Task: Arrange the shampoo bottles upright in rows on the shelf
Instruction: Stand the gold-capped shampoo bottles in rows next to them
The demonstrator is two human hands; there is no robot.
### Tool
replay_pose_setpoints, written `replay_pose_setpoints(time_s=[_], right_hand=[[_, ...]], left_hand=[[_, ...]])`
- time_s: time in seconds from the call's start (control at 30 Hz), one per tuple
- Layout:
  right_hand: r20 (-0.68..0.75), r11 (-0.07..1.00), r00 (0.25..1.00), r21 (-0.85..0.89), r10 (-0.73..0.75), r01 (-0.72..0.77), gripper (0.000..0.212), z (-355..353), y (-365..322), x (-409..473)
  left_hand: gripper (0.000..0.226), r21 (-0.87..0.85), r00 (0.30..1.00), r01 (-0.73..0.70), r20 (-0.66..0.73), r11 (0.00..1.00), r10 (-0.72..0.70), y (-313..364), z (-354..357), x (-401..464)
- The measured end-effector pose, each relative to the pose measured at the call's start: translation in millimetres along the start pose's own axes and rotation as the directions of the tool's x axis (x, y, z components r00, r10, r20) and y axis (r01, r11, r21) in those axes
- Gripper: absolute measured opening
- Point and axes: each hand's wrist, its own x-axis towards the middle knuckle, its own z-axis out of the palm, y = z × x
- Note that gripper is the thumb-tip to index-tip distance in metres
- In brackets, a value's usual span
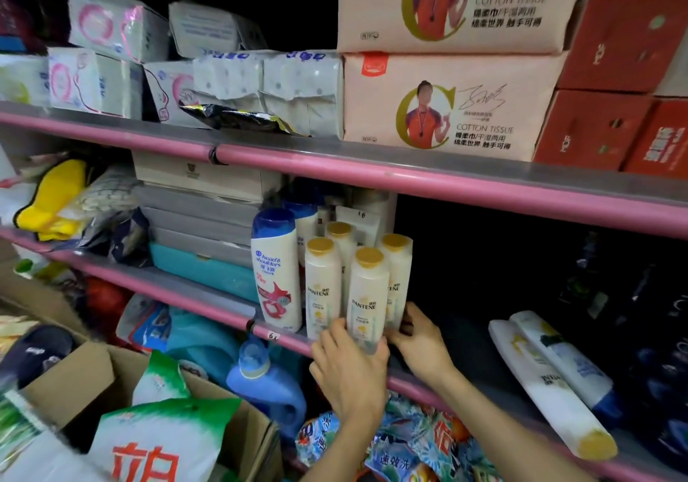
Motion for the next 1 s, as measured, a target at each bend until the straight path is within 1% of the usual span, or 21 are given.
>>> replay_pose_setpoints(time_s=[0.13,0.3,0.57,0.8,0.9,1.0], right_hand=[[0.013,0.999,1.0,-0.038,-0.01,0.01,0.029,1,0,1],[0.033,0.996,0.999,-0.088,-0.029,0.032,0.025,2,3,0],[0.073,0.992,0.997,-0.125,-0.019,0.028,0.03,2,-1,0],[0.081,0.988,0.997,-0.155,0.01,0.003,0.028,0,-7,-3],[0.071,0.976,0.997,-0.219,0.018,-0.002,0.031,-5,-12,-11],[0.027,0.942,0.999,-0.336,0.033,-0.022,0.042,-19,-21,-24]], left_hand=[[0.057,-0.007,0.999,-0.031,-0.02,1.0,0.031,-2,2,-1],[0.056,-0.024,0.999,-0.046,-0.006,0.999,0.046,-4,-1,-1],[0.053,-0.06,0.999,-0.038,-0.001,0.997,0.038,-3,-3,-2],[0.056,-0.03,0.999,-0.032,0.007,0.999,0.032,-3,-2,-4],[0.06,-0.045,1.0,-0.007,0.03,0.999,0.009,-2,-4,-8],[0.056,-0.159,1.0,0.003,0.011,0.987,-0.001,2,-8,-19]])
